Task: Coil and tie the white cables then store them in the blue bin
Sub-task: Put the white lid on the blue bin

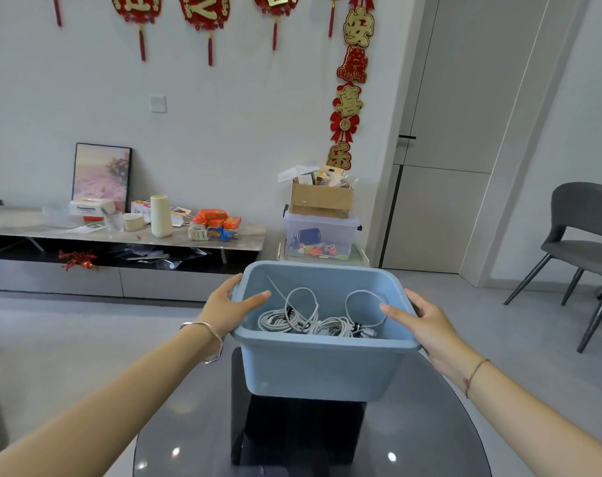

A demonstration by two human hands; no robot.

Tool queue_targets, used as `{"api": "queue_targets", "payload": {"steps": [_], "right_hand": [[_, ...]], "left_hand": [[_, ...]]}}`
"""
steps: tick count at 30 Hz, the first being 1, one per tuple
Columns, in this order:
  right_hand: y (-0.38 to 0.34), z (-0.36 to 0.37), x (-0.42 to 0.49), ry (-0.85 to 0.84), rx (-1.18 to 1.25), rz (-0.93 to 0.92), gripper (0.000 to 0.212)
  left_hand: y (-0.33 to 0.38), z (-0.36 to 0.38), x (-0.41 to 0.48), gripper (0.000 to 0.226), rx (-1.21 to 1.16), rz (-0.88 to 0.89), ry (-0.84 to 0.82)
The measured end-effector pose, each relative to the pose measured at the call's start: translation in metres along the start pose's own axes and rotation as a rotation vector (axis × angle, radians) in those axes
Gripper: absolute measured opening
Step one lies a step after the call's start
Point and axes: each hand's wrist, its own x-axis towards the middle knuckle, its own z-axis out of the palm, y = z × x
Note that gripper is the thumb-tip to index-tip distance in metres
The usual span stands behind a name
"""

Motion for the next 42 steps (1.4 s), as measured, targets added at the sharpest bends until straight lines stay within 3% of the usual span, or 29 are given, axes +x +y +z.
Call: {"api": "queue_targets", "payload": {"steps": [4, 6, 10, 17, 20, 24, 28, 33, 38, 42], "right_hand": [[0.024, 0.002, -0.037, 0.007, -0.001, 0.053, 0.064], [0.033, 0.002, -0.051, -0.003, -0.018, 0.084, 0.075], [0.043, 0.002, -0.067, -0.007, -0.033, 0.090, 0.092], [0.047, 0.002, -0.076, -0.029, -0.043, 0.075, 0.055], [0.045, -0.002, -0.070, -0.069, -0.147, 0.101, 0.061], [0.031, -0.015, -0.036, -0.044, -0.331, 0.112, 0.092], [0.004, -0.007, 0.016, -0.152, -0.307, 0.150, 0.084], [-0.001, 0.012, 0.086, -0.245, -0.317, 0.244, 0.087], [0.034, 0.015, 0.147, -0.327, -0.407, 0.406, 0.099], [0.078, 0.013, 0.182, -0.388, -0.434, 0.499, 0.077]], "left_hand": [[-0.029, -0.006, -0.035, 0.066, 0.019, -0.074, 0.009], [-0.043, -0.008, -0.046, 0.071, 0.036, -0.102, -0.002], [-0.054, -0.007, -0.060, 0.062, 0.035, -0.107, -0.006], [-0.055, -0.005, -0.059, 0.068, 0.074, -0.103, 0.023], [-0.053, -0.009, -0.051, 0.069, 0.097, -0.131, 0.012], [-0.039, -0.014, -0.026, 0.088, 0.306, -0.185, 0.008], [-0.014, -0.011, 0.027, 0.104, 0.529, -0.209, -0.081], [0.008, 0.012, 0.093, 0.093, 0.733, -0.260, -0.230], [-0.019, 0.019, 0.152, 0.104, 0.664, -0.490, -0.337], [-0.051, 0.031, 0.189, 0.093, 0.689, -0.554, -0.432]]}}
